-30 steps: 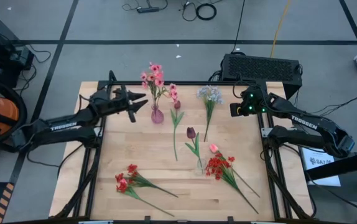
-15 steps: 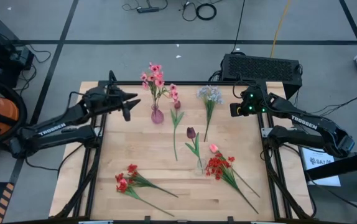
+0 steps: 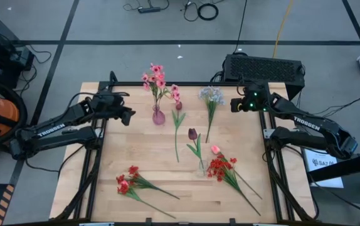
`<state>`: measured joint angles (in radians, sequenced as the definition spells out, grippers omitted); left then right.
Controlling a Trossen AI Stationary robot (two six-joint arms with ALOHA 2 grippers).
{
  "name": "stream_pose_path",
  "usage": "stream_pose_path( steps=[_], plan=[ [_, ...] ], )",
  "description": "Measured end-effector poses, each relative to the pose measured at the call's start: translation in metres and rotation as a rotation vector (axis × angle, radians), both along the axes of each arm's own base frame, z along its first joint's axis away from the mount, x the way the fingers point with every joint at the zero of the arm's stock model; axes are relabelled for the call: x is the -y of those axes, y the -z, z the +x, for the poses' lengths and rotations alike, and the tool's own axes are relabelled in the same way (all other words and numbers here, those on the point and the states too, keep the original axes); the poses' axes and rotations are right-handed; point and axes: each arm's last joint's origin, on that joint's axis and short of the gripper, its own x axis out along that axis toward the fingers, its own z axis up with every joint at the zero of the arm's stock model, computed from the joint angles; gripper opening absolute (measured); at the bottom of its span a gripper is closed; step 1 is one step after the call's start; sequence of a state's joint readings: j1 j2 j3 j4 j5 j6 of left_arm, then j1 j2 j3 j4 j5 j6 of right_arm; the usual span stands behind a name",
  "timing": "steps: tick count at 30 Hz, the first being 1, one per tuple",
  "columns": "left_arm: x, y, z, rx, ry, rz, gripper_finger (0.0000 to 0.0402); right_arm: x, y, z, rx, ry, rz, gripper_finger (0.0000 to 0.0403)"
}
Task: Sort flowers into vase by color
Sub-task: Put the right red flowers into the transparent flower vase
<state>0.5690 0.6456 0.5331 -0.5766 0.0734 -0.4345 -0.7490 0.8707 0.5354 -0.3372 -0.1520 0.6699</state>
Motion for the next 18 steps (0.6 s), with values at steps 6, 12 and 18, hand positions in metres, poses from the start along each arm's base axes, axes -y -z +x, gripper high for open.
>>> stream_pose_path(
  steps=[6,12,18],
  plan=[
    [0.002,0.005,-0.004,-0.059,-0.002,-0.04,0.0161,0.001,-0.011,0.009,0.091,-0.026,-0.099,0.0],
    [0.002,0.005,-0.004,-0.06,0.002,-0.036,0.0161,-0.016,-0.026,0.021,-0.059,-0.054,-0.149,0.0],
    [0.002,0.005,-0.004,-0.059,0.002,-0.035,0.0161,-0.027,-0.043,0.032,-0.232,-0.034,-0.095,0.0]
  ],
)
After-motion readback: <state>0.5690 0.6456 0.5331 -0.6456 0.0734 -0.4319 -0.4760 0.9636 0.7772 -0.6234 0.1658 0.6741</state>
